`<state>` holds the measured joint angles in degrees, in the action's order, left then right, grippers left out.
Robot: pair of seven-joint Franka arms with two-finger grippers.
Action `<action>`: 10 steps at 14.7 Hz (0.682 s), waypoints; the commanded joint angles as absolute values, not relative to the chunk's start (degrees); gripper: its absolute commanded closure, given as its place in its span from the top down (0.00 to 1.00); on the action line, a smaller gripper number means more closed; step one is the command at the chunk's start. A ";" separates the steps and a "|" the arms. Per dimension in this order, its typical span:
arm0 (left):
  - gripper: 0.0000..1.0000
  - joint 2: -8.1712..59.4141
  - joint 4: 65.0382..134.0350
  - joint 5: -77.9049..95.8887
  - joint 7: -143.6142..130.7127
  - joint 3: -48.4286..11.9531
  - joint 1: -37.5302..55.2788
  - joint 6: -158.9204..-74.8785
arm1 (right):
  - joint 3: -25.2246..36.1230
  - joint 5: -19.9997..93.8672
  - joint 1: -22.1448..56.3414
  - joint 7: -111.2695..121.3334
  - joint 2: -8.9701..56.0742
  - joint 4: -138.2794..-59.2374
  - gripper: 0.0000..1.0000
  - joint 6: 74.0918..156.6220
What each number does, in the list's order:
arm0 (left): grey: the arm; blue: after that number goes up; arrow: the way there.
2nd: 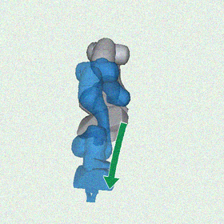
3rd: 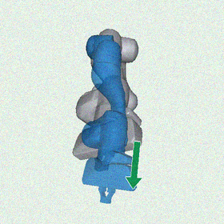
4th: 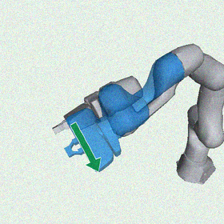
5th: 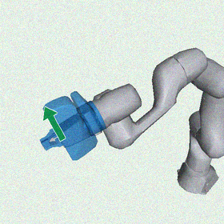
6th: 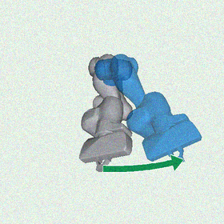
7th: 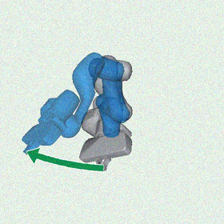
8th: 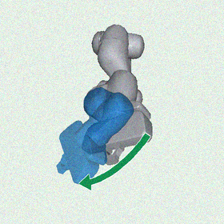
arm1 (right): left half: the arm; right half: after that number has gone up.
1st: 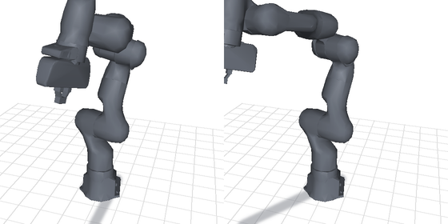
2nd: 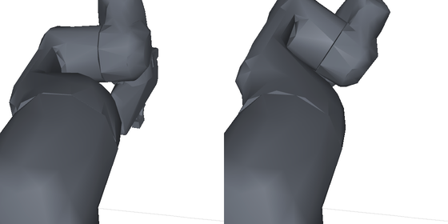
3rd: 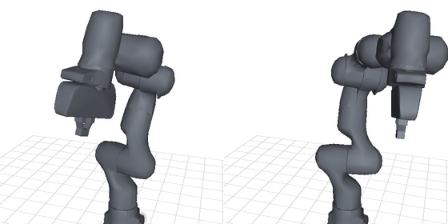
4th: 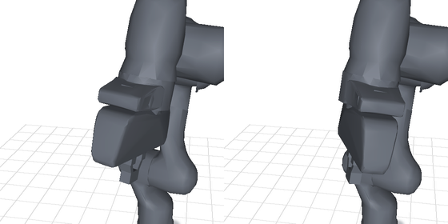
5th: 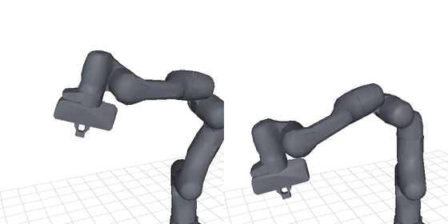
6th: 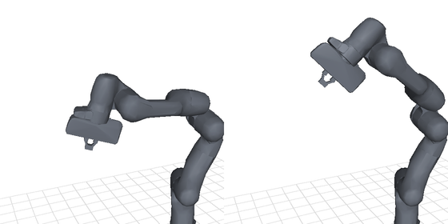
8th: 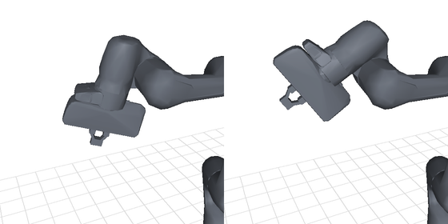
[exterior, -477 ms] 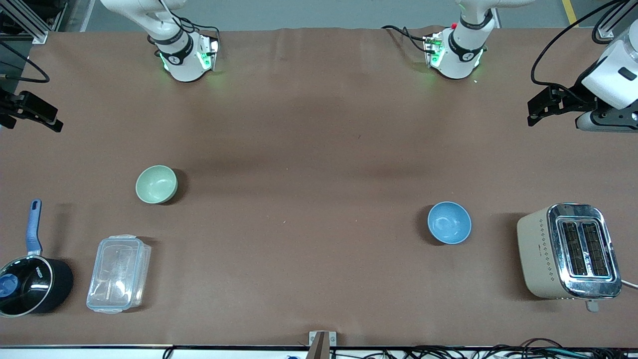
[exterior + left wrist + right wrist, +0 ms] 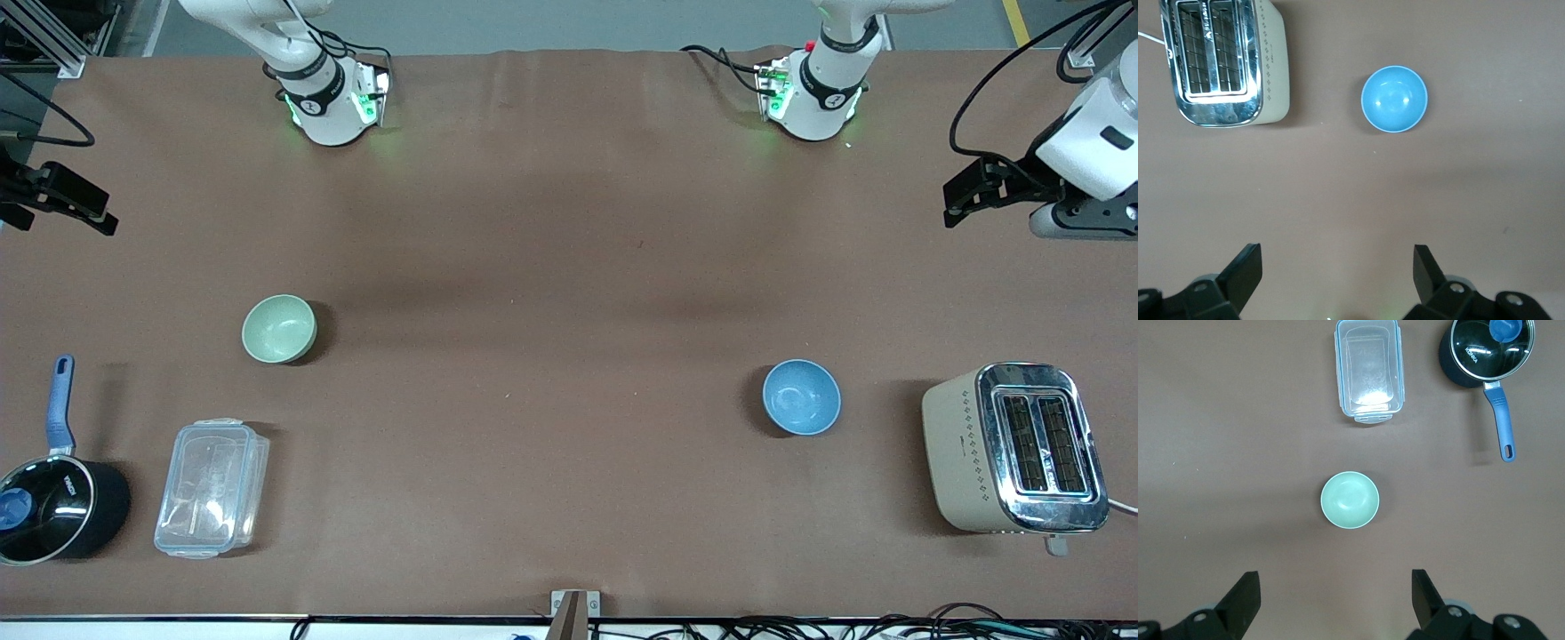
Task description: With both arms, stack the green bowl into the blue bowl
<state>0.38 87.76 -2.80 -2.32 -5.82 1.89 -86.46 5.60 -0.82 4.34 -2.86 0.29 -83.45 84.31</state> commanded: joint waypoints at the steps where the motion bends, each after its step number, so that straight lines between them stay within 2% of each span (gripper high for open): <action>1: 1.00 6.40 84.46 -4.31 -1.32 -6.15 2.11 -86.48 | 5.71 -0.18 4.31 -2.46 0.35 -82.97 1.00 84.20; 5: 1.00 14.13 86.65 -4.48 -1.67 -6.15 1.85 -94.55 | 5.71 -1.05 3.78 -0.89 0.35 -88.40 1.00 84.98; 10: 1.00 21.69 94.47 -3.78 -3.25 -6.15 1.49 -112.55 | 6.06 -1.14 2.73 0.52 0.35 -107.63 1.00 104.90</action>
<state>20.25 91.73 -3.28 -2.36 -5.83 1.73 -107.09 6.20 -0.93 3.77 -0.89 1.81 -99.44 98.30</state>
